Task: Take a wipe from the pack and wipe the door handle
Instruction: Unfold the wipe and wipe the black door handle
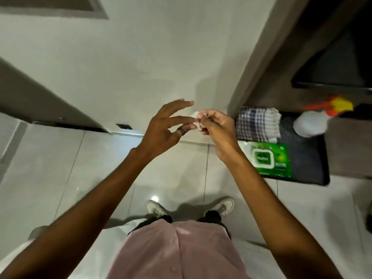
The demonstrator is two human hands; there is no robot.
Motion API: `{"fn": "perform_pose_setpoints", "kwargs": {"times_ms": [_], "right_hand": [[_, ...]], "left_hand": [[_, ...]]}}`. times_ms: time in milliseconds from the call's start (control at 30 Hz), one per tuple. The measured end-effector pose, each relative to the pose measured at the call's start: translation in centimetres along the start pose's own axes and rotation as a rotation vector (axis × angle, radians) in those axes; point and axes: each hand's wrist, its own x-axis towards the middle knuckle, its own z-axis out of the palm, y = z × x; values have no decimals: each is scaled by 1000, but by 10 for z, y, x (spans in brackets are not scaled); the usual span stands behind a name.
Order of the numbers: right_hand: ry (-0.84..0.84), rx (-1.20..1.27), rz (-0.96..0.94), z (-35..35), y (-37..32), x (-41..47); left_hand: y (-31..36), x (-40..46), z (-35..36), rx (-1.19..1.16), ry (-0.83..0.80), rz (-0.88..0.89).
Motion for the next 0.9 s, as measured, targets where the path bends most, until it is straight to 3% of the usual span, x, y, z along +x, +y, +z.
{"fn": "perform_pose_setpoints", "kwargs": {"times_ms": [133,267,433,600,833,900], "right_hand": [[-140,-18,16,114,-22,-6],[-300,19,58,227,-34,-4],[-440,-12,109,367,-38,-6],[-363,-193,-139,469,-51,12],[-712,-240,-327,601,-67,47],[-729,-221,-456,644,-64,58]], "left_hand": [[-31,-27,-115,89,-31,0],[-71,-55,-217,170,99,-64],[-114,-80,-327,-67,349,-410],[-163,-91,-413,-455,589,-705],[-240,-100,-508,-467,678,-860],[-264,-98,-543,-476,666,-881]]}}
